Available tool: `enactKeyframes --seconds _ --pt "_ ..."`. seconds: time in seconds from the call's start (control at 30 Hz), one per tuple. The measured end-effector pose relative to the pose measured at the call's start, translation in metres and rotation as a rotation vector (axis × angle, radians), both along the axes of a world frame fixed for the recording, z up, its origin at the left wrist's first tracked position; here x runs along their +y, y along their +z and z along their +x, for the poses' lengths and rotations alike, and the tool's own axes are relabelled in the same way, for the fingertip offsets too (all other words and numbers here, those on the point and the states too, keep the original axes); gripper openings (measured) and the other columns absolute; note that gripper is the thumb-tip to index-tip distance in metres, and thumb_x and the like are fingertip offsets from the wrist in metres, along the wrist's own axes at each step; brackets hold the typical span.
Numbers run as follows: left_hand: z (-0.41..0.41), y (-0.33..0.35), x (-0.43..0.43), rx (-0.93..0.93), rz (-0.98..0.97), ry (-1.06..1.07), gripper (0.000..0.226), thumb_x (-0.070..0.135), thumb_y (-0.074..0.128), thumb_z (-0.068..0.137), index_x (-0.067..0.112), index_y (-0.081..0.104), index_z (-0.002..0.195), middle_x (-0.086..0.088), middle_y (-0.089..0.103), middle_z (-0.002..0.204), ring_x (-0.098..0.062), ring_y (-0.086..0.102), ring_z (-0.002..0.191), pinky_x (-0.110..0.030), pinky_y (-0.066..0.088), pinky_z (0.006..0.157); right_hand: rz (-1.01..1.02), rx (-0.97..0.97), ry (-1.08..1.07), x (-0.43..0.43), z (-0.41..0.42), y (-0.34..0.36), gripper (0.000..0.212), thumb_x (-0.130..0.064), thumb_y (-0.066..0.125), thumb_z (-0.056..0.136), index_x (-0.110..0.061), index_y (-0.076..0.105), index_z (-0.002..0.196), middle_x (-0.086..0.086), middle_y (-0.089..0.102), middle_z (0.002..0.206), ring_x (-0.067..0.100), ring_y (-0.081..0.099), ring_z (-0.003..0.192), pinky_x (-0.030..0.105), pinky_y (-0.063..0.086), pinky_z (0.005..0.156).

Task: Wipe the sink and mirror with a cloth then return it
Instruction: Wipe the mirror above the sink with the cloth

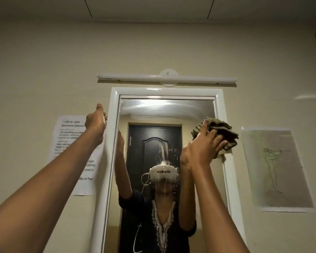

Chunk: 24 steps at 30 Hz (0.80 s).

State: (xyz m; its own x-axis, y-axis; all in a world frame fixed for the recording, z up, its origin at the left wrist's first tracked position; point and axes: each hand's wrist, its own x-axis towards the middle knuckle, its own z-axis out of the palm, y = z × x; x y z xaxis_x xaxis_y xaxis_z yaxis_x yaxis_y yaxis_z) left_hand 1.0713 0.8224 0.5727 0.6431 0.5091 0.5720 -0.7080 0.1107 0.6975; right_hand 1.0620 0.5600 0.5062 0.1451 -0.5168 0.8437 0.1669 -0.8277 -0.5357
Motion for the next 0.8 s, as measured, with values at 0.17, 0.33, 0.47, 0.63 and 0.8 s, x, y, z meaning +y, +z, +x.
enactKeyframes --seconds 0.17,0.33,0.47,0.63,0.8 --pt "-0.002 -0.005 0.011 0.01 0.073 -0.118 0.067 0.053 0.028 0.096 -0.001 0.05 0.128 -0.018 0.059 0.126 -0.031 0.058 0.114 -0.035 0.046 0.094 -0.073 -0.028 0.095 0.06 0.001 0.041 0.066 -0.012 0.049 0.089 -0.015 0.017 0.147 0.024 0.036 0.143 0.043 0.024 0.136 0.054 0.009 0.117" --pt "-0.003 -0.015 0.023 0.034 0.071 -0.251 0.086 0.065 0.014 0.091 -0.003 0.042 0.136 -0.022 0.052 0.136 -0.032 0.052 0.125 -0.036 0.043 0.101 -0.518 0.006 0.291 0.169 0.004 0.041 0.06 -0.008 0.045 0.089 -0.018 0.027 0.145 0.022 0.041 0.136 0.042 0.029 0.13 0.053 0.002 0.117" --pt "-0.005 -0.022 0.031 0.125 0.084 -0.304 0.077 0.07 0.014 0.088 0.008 0.059 0.089 -0.004 0.065 0.059 -0.011 0.058 0.048 -0.02 0.045 0.044 -0.819 0.095 0.388 0.211 0.007 -0.004 0.048 -0.009 0.048 0.088 -0.012 0.04 0.135 0.02 0.039 0.137 0.042 0.031 0.13 0.054 0.003 0.117" --pt "0.012 -0.029 0.027 0.166 0.121 0.096 0.033 0.031 0.057 0.088 0.003 0.065 0.105 -0.016 0.065 0.117 -0.03 0.062 0.102 -0.033 0.048 0.088 -1.049 0.072 0.254 0.171 0.017 -0.028 0.036 -0.018 0.047 0.089 -0.014 0.051 0.125 0.014 0.049 0.132 0.035 0.045 0.121 0.055 0.013 0.116" --pt "0.006 -0.025 0.001 0.039 0.197 0.355 0.03 0.012 0.074 0.077 0.006 0.071 0.106 -0.011 0.071 0.111 -0.024 0.067 0.101 -0.027 0.051 0.091 -0.829 0.053 0.137 0.094 0.009 -0.008 0.055 -0.011 0.056 0.079 -0.023 0.046 0.132 0.013 0.049 0.134 0.037 0.042 0.125 0.059 0.002 0.117"
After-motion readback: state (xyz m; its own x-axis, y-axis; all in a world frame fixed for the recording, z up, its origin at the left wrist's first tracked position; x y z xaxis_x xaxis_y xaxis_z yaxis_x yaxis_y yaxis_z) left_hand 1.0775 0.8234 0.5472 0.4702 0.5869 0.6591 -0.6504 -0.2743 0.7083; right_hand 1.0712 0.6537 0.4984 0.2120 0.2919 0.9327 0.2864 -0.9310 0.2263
